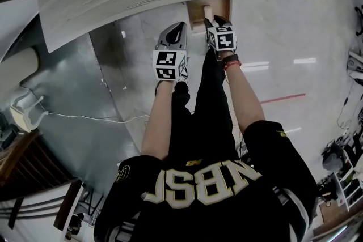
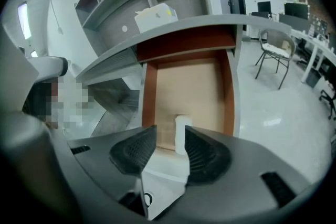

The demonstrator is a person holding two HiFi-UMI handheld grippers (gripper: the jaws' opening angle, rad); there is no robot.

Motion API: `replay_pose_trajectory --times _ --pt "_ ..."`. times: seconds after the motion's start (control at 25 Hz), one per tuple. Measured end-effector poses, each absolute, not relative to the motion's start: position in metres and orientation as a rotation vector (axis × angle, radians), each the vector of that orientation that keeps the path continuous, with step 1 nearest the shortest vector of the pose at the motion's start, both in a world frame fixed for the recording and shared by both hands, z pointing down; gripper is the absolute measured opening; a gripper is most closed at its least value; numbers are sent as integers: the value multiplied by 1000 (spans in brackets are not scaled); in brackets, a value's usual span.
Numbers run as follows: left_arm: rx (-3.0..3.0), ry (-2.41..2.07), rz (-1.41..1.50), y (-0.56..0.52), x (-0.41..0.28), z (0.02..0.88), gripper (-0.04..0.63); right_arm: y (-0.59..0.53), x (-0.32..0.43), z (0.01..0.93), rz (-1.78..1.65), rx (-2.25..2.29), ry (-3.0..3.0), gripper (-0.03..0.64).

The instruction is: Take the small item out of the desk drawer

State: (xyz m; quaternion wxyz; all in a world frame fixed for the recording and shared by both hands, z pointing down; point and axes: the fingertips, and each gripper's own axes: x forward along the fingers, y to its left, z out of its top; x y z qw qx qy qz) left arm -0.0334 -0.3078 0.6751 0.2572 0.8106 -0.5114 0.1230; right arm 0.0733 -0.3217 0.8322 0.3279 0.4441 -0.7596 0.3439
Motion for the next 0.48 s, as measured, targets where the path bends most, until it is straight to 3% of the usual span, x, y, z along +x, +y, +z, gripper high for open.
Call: replay_pose_trajectory --times 0.16,0.48 --pt "2187 -1381 338 -310 -35 691 14 -330 72 850 873 1156 -1972 204" --pt "2174 -1363 342 -312 -30 710 14 -343 70 878 869 1115 -1922 222"
